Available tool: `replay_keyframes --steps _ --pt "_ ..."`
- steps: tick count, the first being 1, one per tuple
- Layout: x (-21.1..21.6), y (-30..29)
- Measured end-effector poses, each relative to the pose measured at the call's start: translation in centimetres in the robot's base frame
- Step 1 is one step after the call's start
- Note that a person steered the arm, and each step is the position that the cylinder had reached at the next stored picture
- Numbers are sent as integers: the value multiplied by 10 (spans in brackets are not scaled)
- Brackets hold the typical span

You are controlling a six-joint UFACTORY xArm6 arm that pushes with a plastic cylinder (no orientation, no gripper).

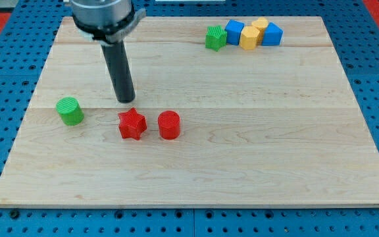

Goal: Move the red star above the green circle

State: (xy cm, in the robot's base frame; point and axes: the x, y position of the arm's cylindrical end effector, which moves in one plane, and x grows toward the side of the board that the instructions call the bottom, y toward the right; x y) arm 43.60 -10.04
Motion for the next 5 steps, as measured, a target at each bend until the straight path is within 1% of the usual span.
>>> replay_keyframes --steps 1,2,3,4,5 --pt "6 106" --pt "31 155" --pt "68 113" --pt "74 52" --pt "74 8"
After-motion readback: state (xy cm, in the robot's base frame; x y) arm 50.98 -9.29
